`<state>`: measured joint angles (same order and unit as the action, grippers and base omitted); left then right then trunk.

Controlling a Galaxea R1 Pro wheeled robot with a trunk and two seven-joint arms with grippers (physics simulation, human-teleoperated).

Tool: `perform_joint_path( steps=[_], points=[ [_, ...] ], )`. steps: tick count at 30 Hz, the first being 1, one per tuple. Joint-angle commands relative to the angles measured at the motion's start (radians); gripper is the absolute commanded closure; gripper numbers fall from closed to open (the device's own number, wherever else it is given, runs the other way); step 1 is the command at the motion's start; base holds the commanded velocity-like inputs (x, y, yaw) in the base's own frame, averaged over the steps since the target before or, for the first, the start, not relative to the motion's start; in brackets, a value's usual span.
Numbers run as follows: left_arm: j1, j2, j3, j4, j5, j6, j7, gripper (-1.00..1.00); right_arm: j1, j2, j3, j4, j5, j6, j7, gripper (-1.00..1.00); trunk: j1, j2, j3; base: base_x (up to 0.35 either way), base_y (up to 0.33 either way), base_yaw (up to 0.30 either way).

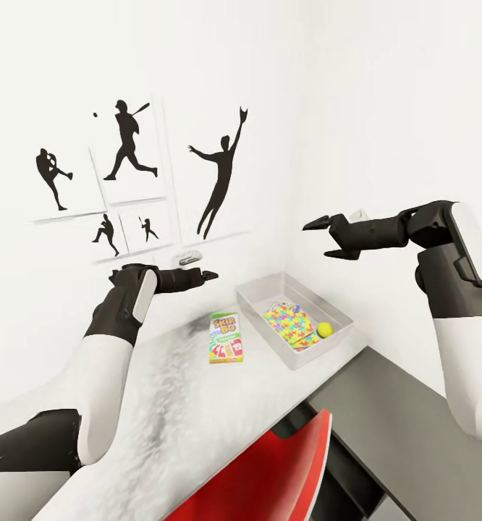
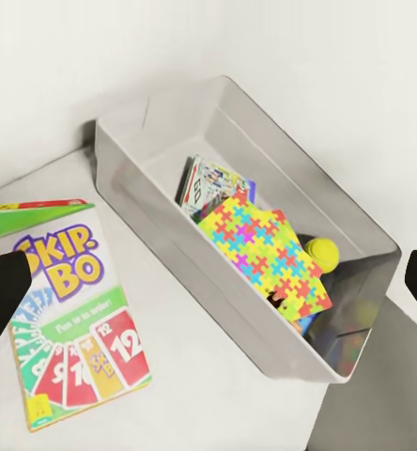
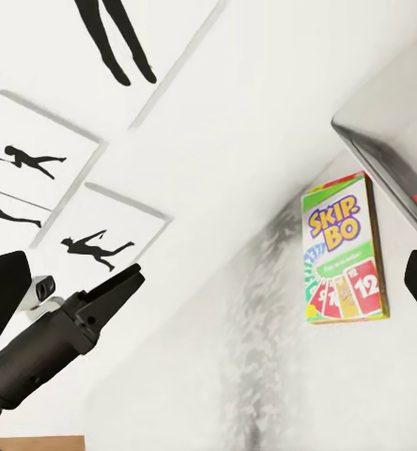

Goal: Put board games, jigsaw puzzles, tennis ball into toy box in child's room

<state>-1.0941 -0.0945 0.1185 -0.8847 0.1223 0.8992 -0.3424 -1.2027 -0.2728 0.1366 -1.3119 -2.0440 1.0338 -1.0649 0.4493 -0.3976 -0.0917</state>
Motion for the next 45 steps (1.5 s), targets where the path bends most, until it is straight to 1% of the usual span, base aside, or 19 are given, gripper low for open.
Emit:
perform_joint_path(
  steps=[1,4,7,9,11,12,14,16,17,19,21,24,27,30,33,37,41,43,45],
  points=[
    [-0.001,-0.002,0.004,0.0,0.004,0.008,0.001,-1.0,-0.001,0.0,0.001,-0.007,-0.008,0.003,-0.01,-1.0,0.001,-0.002,-0.002,0.0,0.0,0.0],
    [-0.001,-0.005,0.005,0.0,0.003,0.01,0.006,-1.0,-0.002,0.002,0.001,-0.018,-0.008,0.003,-0.01,-1.0,0.001,-0.002,-0.002,0.0,0.0,0.0],
    [-0.002,-0.008,0.007,0.004,0.001,0.011,0.031,-1.0,-0.006,0.002,0.001,-0.023,-0.007,0.003,-0.011,-1.0,0.001,-0.002,-0.002,0.0,0.0,0.0],
    [-0.003,-0.01,0.007,0.016,0.002,0.01,0.07,-1.0,-0.008,0.003,0.005,-0.025,-0.007,0.003,-0.013,-1.0,0.001,-0.002,-0.002,0.0,0.0,0.0],
    [-0.007,-0.015,0.007,0.052,0.007,0.004,0.141,-1.0,-0.012,0.005,0.018,-0.026,-0.007,0.003,-0.025,-1.0,0.001,-0.002,-0.002,0.0,0.0,0.0],
    [-0.008,-0.019,0.007,0.063,0.007,0.0,0.16,-1.0,-0.013,0.005,0.021,-0.027,-0.007,0.003,-0.03,-1.0,0.001,-0.002,-0.002,0.0,0.0,0.0],
    [-0.014,-0.031,0.007,0.095,0.008,-0.028,0.212,-1.0,-0.015,0.007,0.027,-0.027,-0.007,0.002,-0.049,-1.0,0.001,-0.002,-0.002,0.0,0.0,0.0],
    [-0.028,-0.045,0.007,0.141,0.009,-0.083,0.273,-1.0,-0.017,0.019,0.032,-0.03,-0.005,0.002,-0.089,-1.0,0.001,-0.002,-0.002,0.0,0.0,0.0],
    [-0.032,-0.047,0.007,0.156,0.009,-0.095,0.288,-1.0,-0.02,0.024,0.033,-0.032,-0.004,0.003,-0.103,-1.0,0.001,-0.002,-0.002,0.0,0.0,0.0],
    [-0.053,-0.053,0.007,0.225,0.01,-0.13,0.338,-1.0,-0.04,0.05,0.035,-0.037,-0.003,0.003,-0.176,-1.0,0.001,-0.002,-0.002,0.0,0.0,0.0],
    [-0.068,-0.055,0.007,0.267,0.011,-0.161,0.359,-1.0,-0.054,0.07,0.036,-0.041,-0.003,0.003,-0.236,-1.0,0.001,-0.002,-0.002,0.0,0.0,0.0],
    [-0.08,-0.06,0.007,0.301,0.011,-0.216,0.374,-1.0,-0.079,0.101,0.036,-0.06,-0.003,0.003,-0.314,-1.0,0.001,-0.002,-0.002,0.0,0.0,0.0],
    [-0.09,-0.071,0.007,0.312,0.011,-0.242,0.384,-1.0,-0.097,0.117,0.037,-0.069,-0.004,0.003,-0.363,-1.0,0.001,-0.002,-0.002,0.0,0.0,0.0],
    [-0.095,-0.077,0.008,0.315,0.011,-0.258,0.394,-1.0,-0.106,0.13,0.049,-0.073,-0.005,0.003,-0.381,-1.0,0.001,-0.002,-0.002,0.0,0.0,0.0],
    [-0.097,-0.08,0.008,0.319,0.011,-0.307,0.398,-1.0,-0.11,0.141,0.061,-0.075,-0.004,0.003,-0.389,-1.0,0.001,-0.002,-0.002,0.0,0.0,0.0],
    [-0.099,-0.08,0.008,0.34,0.011,-0.343,0.399,-1.0,-0.118,0.149,0.066,-0.078,-0.003,0.003,-0.405,-1.0,0.001,-0.002,-0.002,0.0,0.0,0.0],
    [-0.099,-0.08,0.008,0.35,0.011,-0.39,0.399,-1.0,-0.121,0.148,0.074,-0.098,-0.004,0.003,-0.419,-1.0,0.001,-0.002,-0.002,0.0,0.0,0.0],
    [-0.099,-0.08,0.008,0.352,0.011,-0.406,0.402,-1.0,-0.122,0.149,0.098,-0.116,-0.004,0.002,-0.424,-1.0,0.001,-0.002,-0.002,0.0,0.0,0.0],
    [-0.099,-0.08,0.008,0.353,0.011,-0.422,0.413,-1.0,-0.122,0.149,0.135,-0.131,0.0,0.002,-0.426,-1.0,0.001,-0.002,-0.002,0.0,0.0,0.0]
  ],
)
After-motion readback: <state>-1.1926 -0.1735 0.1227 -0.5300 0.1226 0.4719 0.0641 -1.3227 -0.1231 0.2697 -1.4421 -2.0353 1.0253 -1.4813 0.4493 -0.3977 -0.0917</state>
